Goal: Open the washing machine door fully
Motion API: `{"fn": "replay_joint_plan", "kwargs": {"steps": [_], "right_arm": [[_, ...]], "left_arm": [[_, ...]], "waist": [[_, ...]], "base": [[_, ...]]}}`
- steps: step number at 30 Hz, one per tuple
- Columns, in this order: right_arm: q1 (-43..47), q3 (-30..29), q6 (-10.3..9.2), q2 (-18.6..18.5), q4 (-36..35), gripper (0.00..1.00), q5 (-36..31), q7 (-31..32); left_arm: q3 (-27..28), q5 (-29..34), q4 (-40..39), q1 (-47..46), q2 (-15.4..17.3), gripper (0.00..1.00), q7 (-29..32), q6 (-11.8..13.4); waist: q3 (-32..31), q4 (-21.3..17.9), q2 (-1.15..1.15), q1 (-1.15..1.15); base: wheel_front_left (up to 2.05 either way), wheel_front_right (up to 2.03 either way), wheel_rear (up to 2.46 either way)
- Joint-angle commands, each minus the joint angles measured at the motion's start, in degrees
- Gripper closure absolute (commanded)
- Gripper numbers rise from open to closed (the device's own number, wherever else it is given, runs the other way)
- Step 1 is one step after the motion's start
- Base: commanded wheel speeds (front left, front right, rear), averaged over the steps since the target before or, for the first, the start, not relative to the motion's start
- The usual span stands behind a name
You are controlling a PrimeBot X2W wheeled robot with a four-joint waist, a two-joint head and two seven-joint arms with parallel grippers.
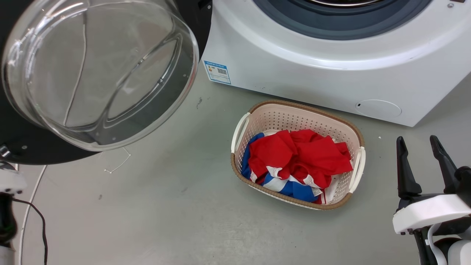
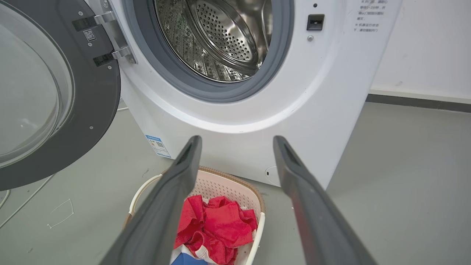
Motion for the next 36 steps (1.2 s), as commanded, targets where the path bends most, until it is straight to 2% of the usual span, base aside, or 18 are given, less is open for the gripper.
{"fn": "replay_joint_plan", "kwargs": {"steps": [1,5,10,15,19,26,29,36], "right_arm": [[-0.72,-0.06,-0.01,0.03,0.08,0.0,-0.31,-0.1],[-1.01,0.09,-0.01,0.03,0.59,0.0,-0.15,-0.4],[0.02,0.34,-0.01,0.03,2.41,0.0,1.12,-1.13],[1.23,1.18,-0.01,0.03,4.71,0.0,2.19,-2.04],[2.15,1.68,-0.01,0.03,6.29,0.0,2.97,-2.99],[3.71,2.0,-0.01,0.03,8.12,0.0,4.17,-3.94],[3.99,2.41,-0.01,0.03,8.5,0.0,4.39,-3.96],[4.92,3.92,-0.01,0.02,8.43,0.0,4.17,-3.9]], "left_arm": [[0.88,-0.28,2.36,-2.26,1.03,1.0,-0.25,-0.58],[1.02,0.25,5.03,-3.56,1.51,1.0,-0.38,-1.36],[1.29,1.11,5.43,-1.64,-0.37,1.0,-0.53,-1.85],[1.9,4.84,-0.52,4.23,-3.39,1.0,-0.51,-1.24],[0.89,8.61,-6.72,10.11,-6.08,1.0,-0.46,0.23],[-3.72,13.88,-15.38,18.26,-11.17,1.0,-0.47,2.21],[-6.84,15.14,-17.66,20.49,-13.38,1.0,-0.27,2.31],[-12.9,16.47,-18.75,21.53,-16.42,1.0,0.04,0.62]], "waist": [[0.12,-0.29,0.0,-0.01],[-0.3,-0.73,0.0,-0.01],[-2.58,-1.27,0.0,-0.01],[-5.81,-2.42,0.0,-0.01],[-7.95,-3.3,0.0,-0.01],[-11.0,-4.76,0.0,-0.01],[-12.13,-5.83,0.0,-0.01],[-14.15,-9.69,0.0,-0.01]], "base": [[0.0,0.0,0.0],[0.0,0.0,0.0],[0.0,0.0,0.0],[0.0,0.0,0.0],[0.0,0.0,0.0],[0.0,0.0,0.0],[0.0,0.0,0.0],[0.0,0.0,0.0]]}}
